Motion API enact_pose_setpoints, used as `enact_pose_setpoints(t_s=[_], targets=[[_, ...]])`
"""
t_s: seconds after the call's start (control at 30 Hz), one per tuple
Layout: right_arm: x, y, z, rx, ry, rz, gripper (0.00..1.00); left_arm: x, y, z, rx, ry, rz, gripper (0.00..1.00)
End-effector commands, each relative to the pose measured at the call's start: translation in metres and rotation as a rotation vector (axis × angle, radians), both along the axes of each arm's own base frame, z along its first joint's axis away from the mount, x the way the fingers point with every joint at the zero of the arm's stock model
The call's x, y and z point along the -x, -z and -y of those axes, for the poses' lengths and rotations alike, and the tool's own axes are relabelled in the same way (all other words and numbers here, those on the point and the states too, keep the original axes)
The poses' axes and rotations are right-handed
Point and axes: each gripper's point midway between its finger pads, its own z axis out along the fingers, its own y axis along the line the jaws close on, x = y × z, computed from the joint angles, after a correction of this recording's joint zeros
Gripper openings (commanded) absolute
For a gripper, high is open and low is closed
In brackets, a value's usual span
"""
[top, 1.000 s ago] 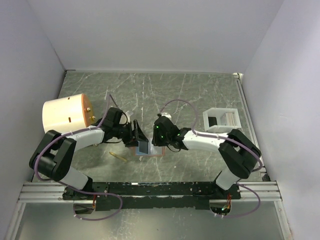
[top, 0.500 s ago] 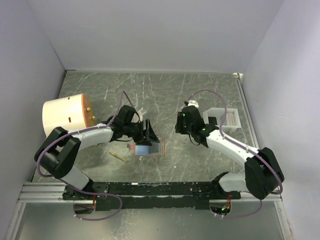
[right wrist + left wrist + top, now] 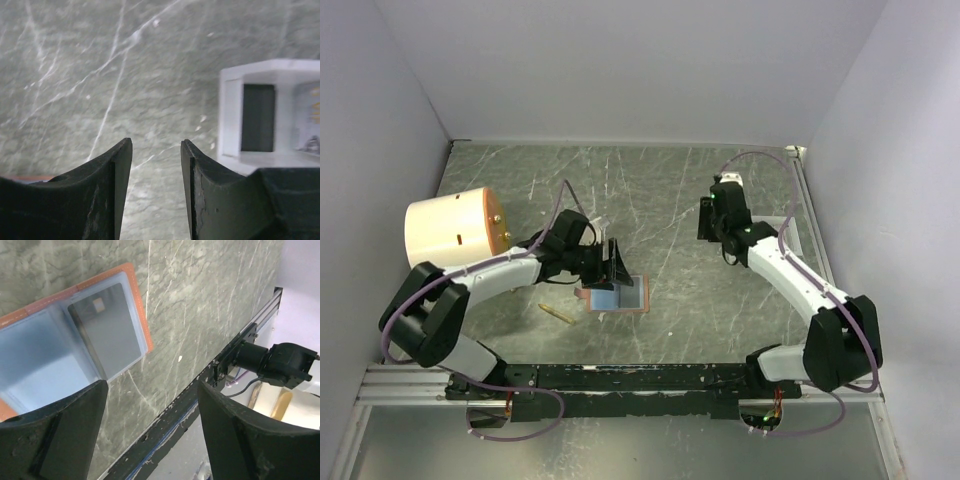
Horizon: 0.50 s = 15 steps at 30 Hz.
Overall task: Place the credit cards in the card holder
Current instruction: Turn over the card slot in the card holder, then pick up the credit card from the storage box.
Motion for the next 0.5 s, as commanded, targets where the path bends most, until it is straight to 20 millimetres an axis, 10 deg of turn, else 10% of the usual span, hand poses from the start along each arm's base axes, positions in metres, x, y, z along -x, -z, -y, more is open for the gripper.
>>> enact_pose_setpoints(t_s=[0.0, 0.47], targets=[[-0.012, -0.011, 0.043, 0.164, 0.081, -0.004, 0.45, -0.010, -0.023, -0.015, -0.082, 0.013, 0.152, 0.88], [-0.032, 0.009, 0.141, 0.386, 0.351, -0.165, 0.50, 0.006, -0.065, -0.055, -0.220, 0.122, 0.346, 1.00]])
